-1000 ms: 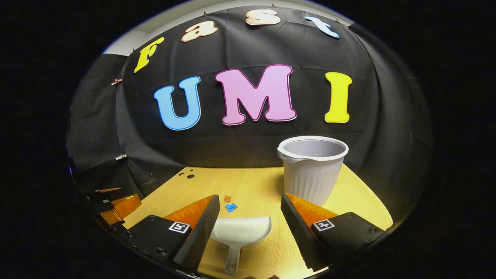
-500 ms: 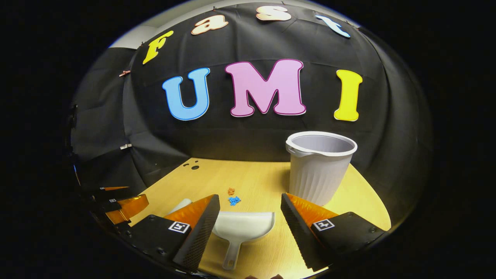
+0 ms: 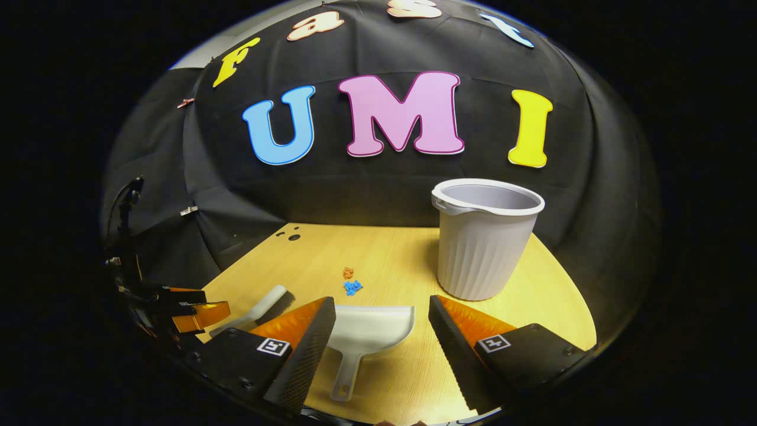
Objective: Pick up the small broom and dustpan from the desktop, sweep the trash into the dustpan with the broom, and then empty the trash into the garbage bin.
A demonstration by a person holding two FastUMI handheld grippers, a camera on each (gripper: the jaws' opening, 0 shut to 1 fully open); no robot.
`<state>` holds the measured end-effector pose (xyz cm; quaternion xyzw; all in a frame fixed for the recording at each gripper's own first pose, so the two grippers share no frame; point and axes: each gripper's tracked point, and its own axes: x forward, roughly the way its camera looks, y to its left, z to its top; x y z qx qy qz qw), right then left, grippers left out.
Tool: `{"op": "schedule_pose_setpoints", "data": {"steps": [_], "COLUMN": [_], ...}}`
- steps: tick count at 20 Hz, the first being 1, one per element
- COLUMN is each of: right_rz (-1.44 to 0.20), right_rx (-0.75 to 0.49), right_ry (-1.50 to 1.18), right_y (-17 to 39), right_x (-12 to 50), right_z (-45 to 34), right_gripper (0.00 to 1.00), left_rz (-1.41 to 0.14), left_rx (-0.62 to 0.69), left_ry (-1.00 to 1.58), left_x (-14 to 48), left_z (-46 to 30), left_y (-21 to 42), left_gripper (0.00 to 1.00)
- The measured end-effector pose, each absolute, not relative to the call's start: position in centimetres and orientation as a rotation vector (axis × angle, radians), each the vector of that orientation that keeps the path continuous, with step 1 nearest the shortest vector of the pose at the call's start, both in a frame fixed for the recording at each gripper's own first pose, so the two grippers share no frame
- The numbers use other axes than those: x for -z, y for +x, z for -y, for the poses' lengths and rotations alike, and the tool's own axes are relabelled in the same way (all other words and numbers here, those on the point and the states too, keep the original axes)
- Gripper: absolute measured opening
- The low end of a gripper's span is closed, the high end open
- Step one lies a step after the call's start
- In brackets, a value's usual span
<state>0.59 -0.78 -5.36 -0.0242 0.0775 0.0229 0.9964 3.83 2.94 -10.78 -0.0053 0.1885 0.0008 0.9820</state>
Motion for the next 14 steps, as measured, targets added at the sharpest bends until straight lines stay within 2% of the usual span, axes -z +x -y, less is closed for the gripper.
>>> {"op": "schedule_pose_setpoints", "data": {"steps": [6, 14], "right_rz": [-0.214, -0.292], "right_rx": [-0.038, -0.002], "right_ry": [-0.058, -0.025], "right_y": [0.0, -0.6], "right_x": [7.5, 10.6], "right_z": [1.9, 3.4], "right_gripper": [0.99, 0.99], "left_rz": [-0.567, -0.832], "left_rx": [0.020, 0.057], "left_ry": [0.052, 0.164], "left_x": [14.9, 21.5], "left_z": [-5.2, -7.0], "left_y": [7.5, 9.3], "left_gripper": [0.96, 0.94]}}
